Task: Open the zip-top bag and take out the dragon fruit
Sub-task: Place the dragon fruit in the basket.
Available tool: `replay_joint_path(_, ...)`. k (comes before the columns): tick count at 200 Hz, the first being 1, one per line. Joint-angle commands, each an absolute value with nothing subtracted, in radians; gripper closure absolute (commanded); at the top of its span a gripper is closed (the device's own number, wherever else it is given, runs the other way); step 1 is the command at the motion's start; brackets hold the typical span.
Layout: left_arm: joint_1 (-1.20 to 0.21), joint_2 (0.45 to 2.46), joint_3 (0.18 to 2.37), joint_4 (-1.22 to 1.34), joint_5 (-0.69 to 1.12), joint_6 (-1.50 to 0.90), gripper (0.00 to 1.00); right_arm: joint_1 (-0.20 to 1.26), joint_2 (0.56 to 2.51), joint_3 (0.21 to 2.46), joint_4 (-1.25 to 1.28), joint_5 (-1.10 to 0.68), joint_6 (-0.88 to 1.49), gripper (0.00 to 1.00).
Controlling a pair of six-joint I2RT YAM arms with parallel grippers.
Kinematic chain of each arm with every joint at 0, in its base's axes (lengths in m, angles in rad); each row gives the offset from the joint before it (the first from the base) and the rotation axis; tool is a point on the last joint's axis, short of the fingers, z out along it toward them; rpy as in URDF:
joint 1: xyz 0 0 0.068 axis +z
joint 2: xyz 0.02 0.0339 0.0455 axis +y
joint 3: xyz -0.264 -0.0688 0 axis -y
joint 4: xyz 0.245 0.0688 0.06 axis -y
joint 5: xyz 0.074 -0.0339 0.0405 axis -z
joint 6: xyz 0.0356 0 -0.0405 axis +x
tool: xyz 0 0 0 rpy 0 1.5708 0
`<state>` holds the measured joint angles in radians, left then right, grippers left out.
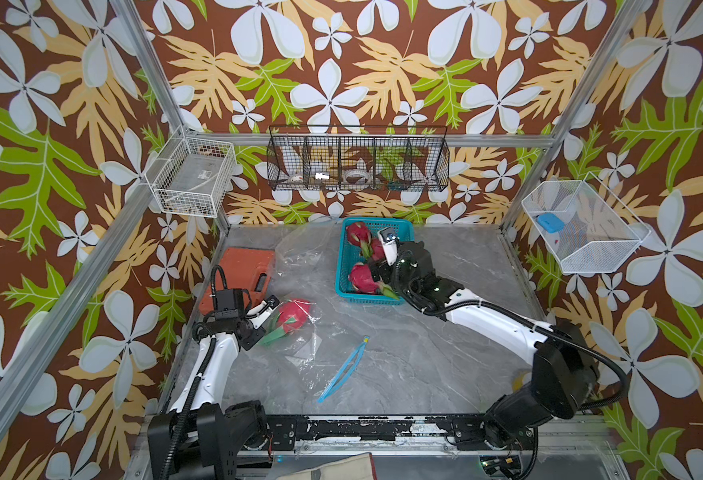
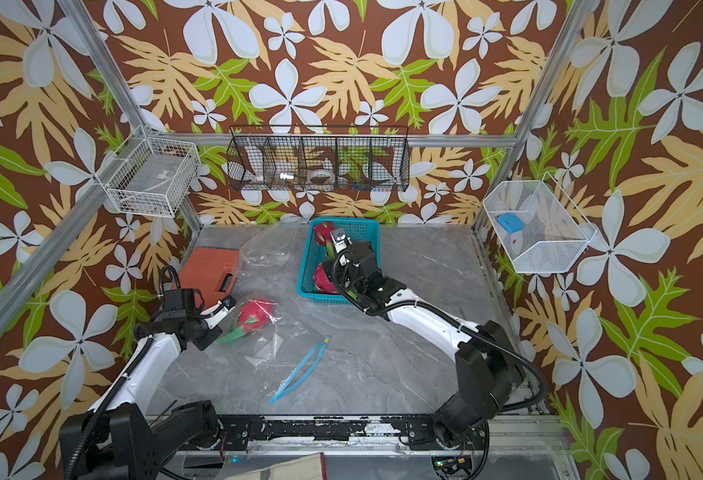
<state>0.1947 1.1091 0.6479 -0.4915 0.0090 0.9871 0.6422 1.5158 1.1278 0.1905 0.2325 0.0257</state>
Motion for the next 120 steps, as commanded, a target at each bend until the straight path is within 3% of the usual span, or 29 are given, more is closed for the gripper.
replay_joint_path(1, 0.192, 1.116, 0.653, -0.508, 0.043, 0.970, 1.00, 0.599, 1.390, 1.008, 0.316, 0.115, 0.232, 0.00)
replay_joint_path(19, 0.191, 1.121, 0.650, -0.508, 0.049, 0.968, 1.00, 0.631, 1.312, 0.880, 0.333, 0.029, 0.221, 0.00)
replay_joint_path(34, 0.190, 1.121, 0.646, -0.508, 0.055, 0.969, 1.00, 0.773, 1.212, 0.701, 0.388, 0.147, 0.120, 0.00)
replay_joint_path(43, 0.190, 1.120, 0.644, -0.509, 0.059, 0.969, 1.00, 0.843, 1.150, 0.598, 0.406, 0.198, 0.101, 0.07)
replay_joint_path(57, 0.188, 1.120, 0.640, -0.512, 0.064, 0.969, 1.00, 0.896, 1.073, 0.496, 0.375, 0.177, 0.152, 0.25)
replay_joint_path(73, 0.186, 1.122, 0.638, -0.515, 0.066, 0.964, 1.00, 1.014, 0.979, 0.376, 0.384, 0.248, 0.172, 0.33)
replay_joint_path(95, 0.177, 1.133, 0.643, -0.523, 0.066, 0.953, 1.00, 1.158, 0.926, 0.272, 0.404, 0.333, 0.233, 0.38)
replay_joint_path(120, 0.171, 1.136, 0.651, -0.526, 0.081, 0.932, 1.00, 1.191, 0.992, 0.229, 0.484, 0.339, 0.307, 0.39)
